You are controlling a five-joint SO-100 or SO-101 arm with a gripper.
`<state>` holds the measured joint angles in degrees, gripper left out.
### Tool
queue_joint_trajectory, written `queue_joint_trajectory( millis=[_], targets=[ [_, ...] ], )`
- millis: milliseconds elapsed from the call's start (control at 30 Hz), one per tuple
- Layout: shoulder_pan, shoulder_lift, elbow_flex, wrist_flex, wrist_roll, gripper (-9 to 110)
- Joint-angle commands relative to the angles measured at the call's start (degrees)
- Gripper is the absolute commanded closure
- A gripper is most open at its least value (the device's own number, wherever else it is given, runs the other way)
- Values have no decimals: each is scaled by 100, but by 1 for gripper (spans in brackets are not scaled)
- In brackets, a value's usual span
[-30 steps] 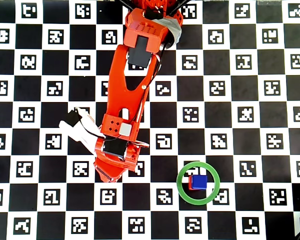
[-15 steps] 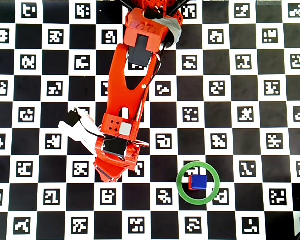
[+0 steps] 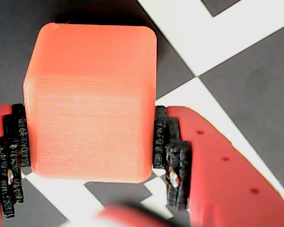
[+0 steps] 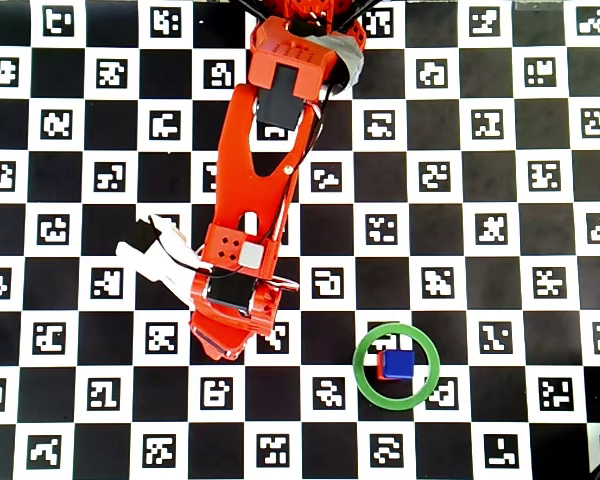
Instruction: Grab the red cube then put it in the green circle then put the blue cube on top and finally the orange cube on top
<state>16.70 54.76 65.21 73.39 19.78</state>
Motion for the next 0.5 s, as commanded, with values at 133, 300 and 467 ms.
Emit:
queue_joint_trajectory(
  millis=[133,300,467],
  targets=[
    [-88,1143,53,123,-123,90],
    [-211,1468,105,281,-272,90],
    [-404,1652,-132,659,-527,92]
  ],
)
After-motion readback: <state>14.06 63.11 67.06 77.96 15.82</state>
